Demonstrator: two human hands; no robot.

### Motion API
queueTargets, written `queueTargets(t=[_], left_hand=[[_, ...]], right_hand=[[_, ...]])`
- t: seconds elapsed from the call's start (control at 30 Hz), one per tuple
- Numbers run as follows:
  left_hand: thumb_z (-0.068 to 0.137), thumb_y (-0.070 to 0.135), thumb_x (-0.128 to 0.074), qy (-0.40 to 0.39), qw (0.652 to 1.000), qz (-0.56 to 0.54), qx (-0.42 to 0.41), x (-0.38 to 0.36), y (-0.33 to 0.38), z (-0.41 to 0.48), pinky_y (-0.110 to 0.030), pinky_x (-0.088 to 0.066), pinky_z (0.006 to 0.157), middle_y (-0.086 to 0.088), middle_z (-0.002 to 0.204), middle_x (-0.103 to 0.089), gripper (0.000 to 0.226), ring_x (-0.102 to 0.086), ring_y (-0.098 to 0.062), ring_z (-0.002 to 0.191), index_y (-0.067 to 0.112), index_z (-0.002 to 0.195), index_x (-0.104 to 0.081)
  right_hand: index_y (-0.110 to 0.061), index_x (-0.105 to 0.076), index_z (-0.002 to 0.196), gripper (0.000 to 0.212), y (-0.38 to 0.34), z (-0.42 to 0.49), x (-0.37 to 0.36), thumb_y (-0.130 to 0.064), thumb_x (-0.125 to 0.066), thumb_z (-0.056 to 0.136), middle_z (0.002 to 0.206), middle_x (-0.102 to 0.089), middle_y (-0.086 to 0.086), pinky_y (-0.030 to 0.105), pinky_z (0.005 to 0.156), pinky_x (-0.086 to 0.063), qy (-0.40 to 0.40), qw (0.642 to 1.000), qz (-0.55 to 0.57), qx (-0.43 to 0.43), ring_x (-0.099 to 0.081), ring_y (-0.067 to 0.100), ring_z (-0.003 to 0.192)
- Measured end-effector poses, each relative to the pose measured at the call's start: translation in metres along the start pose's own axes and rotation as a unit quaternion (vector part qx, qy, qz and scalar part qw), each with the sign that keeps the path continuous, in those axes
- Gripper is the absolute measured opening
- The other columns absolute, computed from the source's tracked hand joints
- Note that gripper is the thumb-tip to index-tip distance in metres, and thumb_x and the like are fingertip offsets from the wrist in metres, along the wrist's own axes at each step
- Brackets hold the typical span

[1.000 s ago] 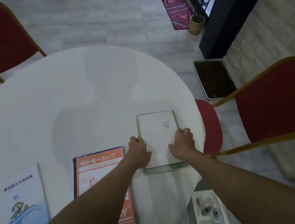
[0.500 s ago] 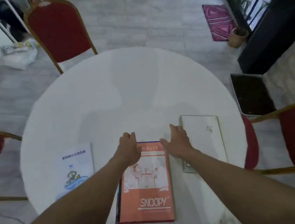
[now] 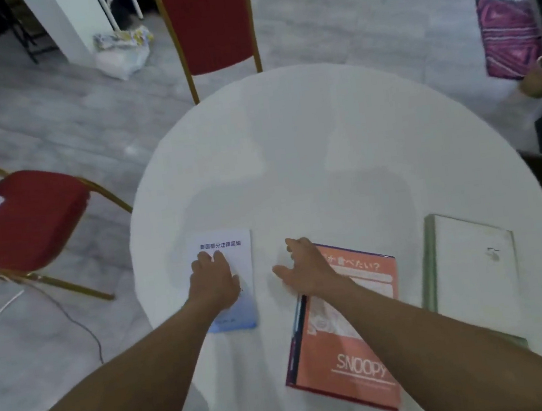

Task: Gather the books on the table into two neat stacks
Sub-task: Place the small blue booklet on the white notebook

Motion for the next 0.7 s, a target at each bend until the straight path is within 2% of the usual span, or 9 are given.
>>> queueTargets(t=[0.07,0.17,0.27,0.33,0.4,0.5,0.57,0.63,0.7], left_hand=[[0.091,0.036,-0.055,0.007,0.999,-0.012,0.036,-0.005,-0.025,-0.001,-0.045,-0.042,0.1,-0.019,0.137,-0.033,0.061,-0.038,-0.037,0.127,0.007,0.139,-0.033],[0.087,0.039,-0.059,0.009,0.996,-0.045,0.074,-0.013,-0.049,-0.003,-0.046,-0.043,0.097,-0.017,0.134,-0.031,0.068,-0.036,-0.036,0.125,0.014,0.142,-0.028],[0.084,0.039,-0.066,0.001,0.991,-0.092,0.094,-0.014,-0.052,0.001,-0.049,-0.042,0.097,-0.018,0.136,-0.03,0.079,-0.033,-0.037,0.127,0.015,0.145,-0.022],[0.084,0.039,-0.068,-0.003,0.983,-0.131,0.129,-0.011,-0.055,0.003,-0.049,-0.041,0.1,-0.02,0.138,-0.028,0.084,-0.032,-0.038,0.13,0.011,0.146,-0.019],[0.086,0.034,-0.066,0.009,0.975,-0.164,0.15,-0.006,-0.061,0.005,-0.049,-0.04,0.101,-0.023,0.137,-0.031,0.075,-0.035,-0.04,0.129,0.004,0.141,-0.025],[0.088,0.015,-0.058,0.012,0.969,-0.219,0.11,0.001,-0.062,0.009,-0.044,-0.042,0.101,-0.025,0.134,-0.031,0.056,-0.049,-0.045,0.117,-0.001,0.134,-0.032],[0.087,0.007,-0.052,0.017,0.957,-0.276,0.081,0.007,-0.058,0.01,-0.042,-0.046,0.099,-0.022,0.132,-0.028,0.053,-0.054,-0.043,0.109,0.001,0.136,-0.032],[0.088,0.006,-0.047,0.035,0.95,-0.307,0.054,0.016,-0.05,0.013,-0.038,-0.045,0.099,-0.018,0.129,-0.028,0.051,-0.053,-0.039,0.108,0.006,0.137,-0.032],[0.088,0.006,-0.043,0.061,0.94,-0.336,0.029,0.027,-0.04,0.015,-0.029,-0.041,0.094,-0.011,0.121,-0.028,0.05,-0.05,-0.031,0.102,0.011,0.137,-0.035]], right_hand=[[-0.007,-0.04,0.145,0.07,-0.009,0.007,-0.023,-0.042,-0.065,0.09,0.141,-0.04,0.012,0.038,0.107,-0.043,-0.038,0.999,-0.019,0.001,-0.049,0.028,0.129],[-0.005,-0.054,0.121,0.049,-0.019,0.014,-0.049,-0.038,-0.069,0.088,0.126,-0.045,0.017,0.03,0.097,-0.045,-0.076,0.996,-0.046,0.009,-0.054,0.03,0.116],[-0.003,-0.056,0.117,0.045,-0.028,0.018,-0.069,-0.033,-0.07,0.086,0.121,-0.05,0.02,0.03,0.094,-0.042,-0.1,0.992,-0.066,0.032,-0.051,0.028,0.115],[-0.006,-0.054,0.105,0.036,-0.034,0.019,-0.072,-0.029,-0.072,0.085,0.111,-0.049,0.016,0.028,0.084,-0.043,-0.103,0.992,-0.069,0.038,-0.049,0.024,0.103],[-0.012,-0.046,0.09,0.03,-0.036,0.021,-0.07,-0.026,-0.073,0.085,0.097,-0.044,0.008,0.022,0.072,-0.037,-0.099,0.992,-0.061,0.04,-0.045,0.016,0.086],[-0.02,-0.043,0.071,0.035,-0.037,0.021,-0.062,-0.02,-0.075,0.083,0.074,-0.039,-0.005,0.01,0.049,-0.029,-0.096,0.994,-0.033,0.04,-0.036,0.003,0.058],[-0.014,-0.06,0.084,0.016,-0.035,0.02,-0.058,-0.017,-0.076,0.084,0.075,-0.047,-0.005,0.008,0.047,-0.031,-0.098,0.995,-0.013,0.032,-0.036,-0.001,0.056],[-0.005,-0.067,0.108,0.028,-0.035,0.018,-0.054,-0.017,-0.076,0.084,0.091,-0.059,0.001,0.006,0.052,-0.034,-0.098,0.995,0.012,0.027,-0.048,0.003,0.063],[-0.005,-0.065,0.111,0.031,-0.037,0.015,-0.044,-0.02,-0.073,0.086,0.103,-0.065,0.005,0.017,0.064,-0.044,-0.088,0.995,0.039,0.015,-0.061,0.016,0.084]])
Point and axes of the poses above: each hand's wrist, its own z-axis towards the middle knuckle, its own x-axis out of the back of the hand, y = z × x, the point moved 8 cm from there along z, towards the middle knuckle
